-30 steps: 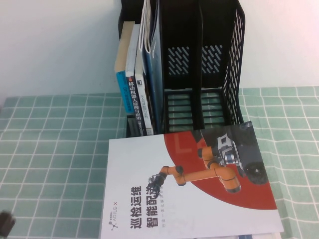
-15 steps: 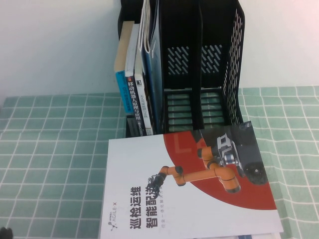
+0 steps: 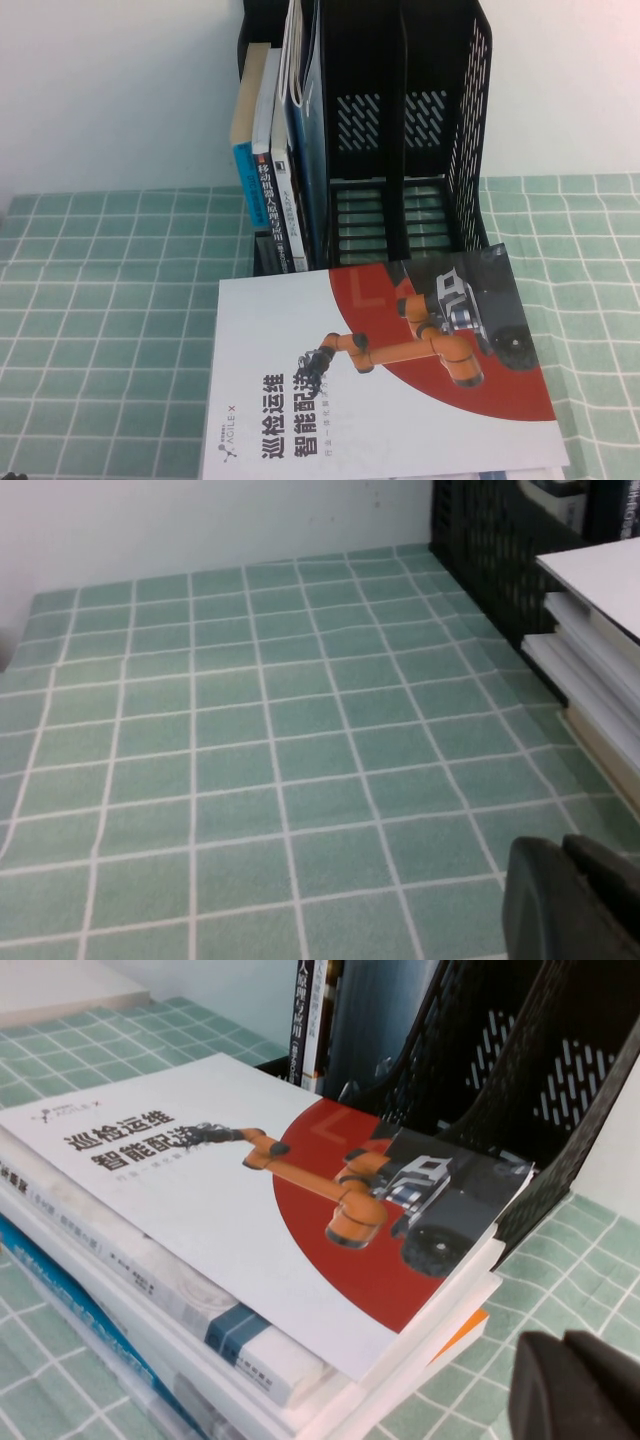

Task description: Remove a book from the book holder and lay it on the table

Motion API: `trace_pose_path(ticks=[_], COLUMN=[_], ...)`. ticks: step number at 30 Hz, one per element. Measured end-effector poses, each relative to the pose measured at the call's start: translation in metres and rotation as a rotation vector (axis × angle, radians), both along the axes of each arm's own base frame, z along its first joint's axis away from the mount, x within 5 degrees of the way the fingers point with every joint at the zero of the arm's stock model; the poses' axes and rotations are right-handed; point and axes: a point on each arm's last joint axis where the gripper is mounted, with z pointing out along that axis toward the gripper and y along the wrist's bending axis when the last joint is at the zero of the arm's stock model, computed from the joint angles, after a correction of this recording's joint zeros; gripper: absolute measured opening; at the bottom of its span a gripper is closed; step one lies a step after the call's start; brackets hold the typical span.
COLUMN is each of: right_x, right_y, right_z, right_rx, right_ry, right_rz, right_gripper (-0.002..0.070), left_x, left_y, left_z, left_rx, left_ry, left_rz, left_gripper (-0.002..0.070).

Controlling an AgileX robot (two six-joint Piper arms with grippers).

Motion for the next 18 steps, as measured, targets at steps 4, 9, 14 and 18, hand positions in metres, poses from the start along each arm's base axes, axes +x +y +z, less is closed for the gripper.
trace_pose_path(ticks=[4,9,14,18], right_x=[-0.0001,-0.0001,-0.0001,-0.0001], right_y=[0.0001,0.0001,0.0001,0.0001], right_z=[0.0,0.0,0.0,0.0], right_rx=[0.001,0.001,0.001,0.001], right_ry=[0.001,0.001,0.001,0.001], right_rz=[0.001,0.001,0.001,0.001], right_gripper=[-0.0002,-0.0002,-0.0002,-0.0002], left_x=[0.0003,0.0004,0.0004,0.0005], left_y=[0.0023,0.003,0.003,0.002], left_z=[-0.0003,-0.0004,-0.0004,0.0005], left_rx=[-0.02,-0.019,-0.031,-0.069], left_ry=[0.007,0.008,0.01,0.007], left_rz=[0.033,0.041,0.045,0.045], left_gripper=[-0.0003,-0.0003,-0.0003,-0.0003])
